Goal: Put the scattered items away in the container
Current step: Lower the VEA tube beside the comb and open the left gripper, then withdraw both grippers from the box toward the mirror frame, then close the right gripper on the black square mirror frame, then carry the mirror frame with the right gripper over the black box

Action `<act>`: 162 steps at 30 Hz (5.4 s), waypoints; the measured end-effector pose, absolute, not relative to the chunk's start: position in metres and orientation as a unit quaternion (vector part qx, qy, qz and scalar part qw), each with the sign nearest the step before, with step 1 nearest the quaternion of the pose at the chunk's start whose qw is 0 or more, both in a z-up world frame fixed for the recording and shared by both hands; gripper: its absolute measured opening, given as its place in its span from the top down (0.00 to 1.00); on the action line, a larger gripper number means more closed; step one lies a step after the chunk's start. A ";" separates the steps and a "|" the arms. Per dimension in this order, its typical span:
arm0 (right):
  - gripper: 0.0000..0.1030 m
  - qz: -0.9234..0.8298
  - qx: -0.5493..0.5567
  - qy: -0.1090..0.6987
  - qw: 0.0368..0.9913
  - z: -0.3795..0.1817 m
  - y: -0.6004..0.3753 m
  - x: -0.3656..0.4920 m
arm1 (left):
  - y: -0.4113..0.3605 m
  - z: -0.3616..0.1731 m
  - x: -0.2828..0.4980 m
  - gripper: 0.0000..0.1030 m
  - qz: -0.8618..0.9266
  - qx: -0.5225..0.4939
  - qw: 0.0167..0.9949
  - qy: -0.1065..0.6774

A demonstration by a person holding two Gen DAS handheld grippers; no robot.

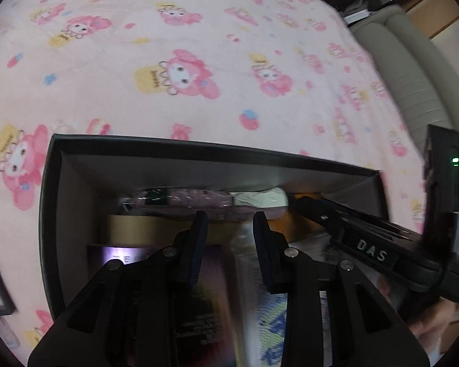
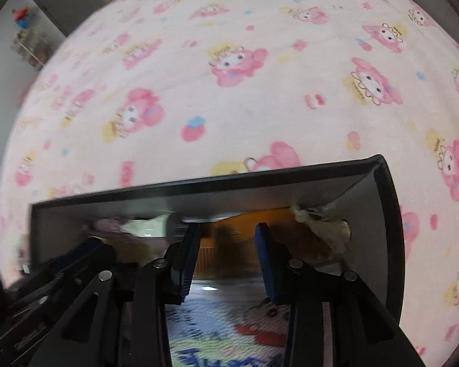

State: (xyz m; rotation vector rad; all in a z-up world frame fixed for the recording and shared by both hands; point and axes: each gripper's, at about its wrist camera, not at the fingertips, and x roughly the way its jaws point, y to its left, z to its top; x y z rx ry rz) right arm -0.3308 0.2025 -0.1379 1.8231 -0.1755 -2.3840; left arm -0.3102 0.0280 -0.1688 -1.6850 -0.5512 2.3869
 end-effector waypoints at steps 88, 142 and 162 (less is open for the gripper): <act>0.58 -0.894 0.420 0.061 0.141 0.009 0.048 -0.018 | -0.089 -0.015 0.025 0.55 0.905 -0.411 -0.045 -0.100; 0.73 -0.723 0.637 -0.015 0.266 -0.171 -0.116 -0.202 | -0.254 -0.200 -0.135 0.84 0.779 -0.540 -0.001 -0.319; 0.73 -0.774 0.571 -0.057 0.270 -0.053 -0.017 -0.107 | -0.150 -0.082 -0.066 0.83 0.832 -0.472 0.061 -0.285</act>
